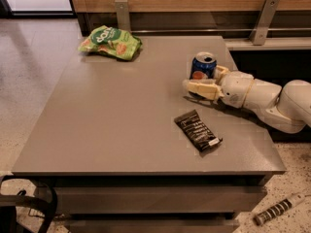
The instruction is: Pick pepsi can
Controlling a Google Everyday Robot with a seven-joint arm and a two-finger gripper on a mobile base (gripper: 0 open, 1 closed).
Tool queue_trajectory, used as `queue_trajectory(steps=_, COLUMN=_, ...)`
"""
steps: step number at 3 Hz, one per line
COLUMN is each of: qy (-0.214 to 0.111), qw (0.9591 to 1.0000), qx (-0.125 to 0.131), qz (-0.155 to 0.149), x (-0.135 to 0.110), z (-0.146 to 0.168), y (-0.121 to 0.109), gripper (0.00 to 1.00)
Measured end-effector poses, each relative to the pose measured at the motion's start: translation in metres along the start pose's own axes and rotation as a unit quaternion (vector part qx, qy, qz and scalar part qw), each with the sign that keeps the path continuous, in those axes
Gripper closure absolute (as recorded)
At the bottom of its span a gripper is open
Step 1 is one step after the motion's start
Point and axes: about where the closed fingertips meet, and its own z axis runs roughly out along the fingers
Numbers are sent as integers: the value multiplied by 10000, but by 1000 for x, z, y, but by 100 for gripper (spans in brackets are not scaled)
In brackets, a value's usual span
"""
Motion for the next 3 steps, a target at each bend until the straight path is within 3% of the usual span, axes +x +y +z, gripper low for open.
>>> queue_trajectory(steps=1, qy=1, qw=10000, qx=-20, qz=-4, x=-1, z=2, y=1, gripper=61)
queue_trajectory(steps=2, qy=-5, qw=10000, qx=-50, qz=-7, x=-2, z=5, y=4, gripper=92)
queue_trajectory(steps=3, qy=-8, qw=10000, qx=-47, qz=-41, x=-5, z=6, y=5, gripper=100)
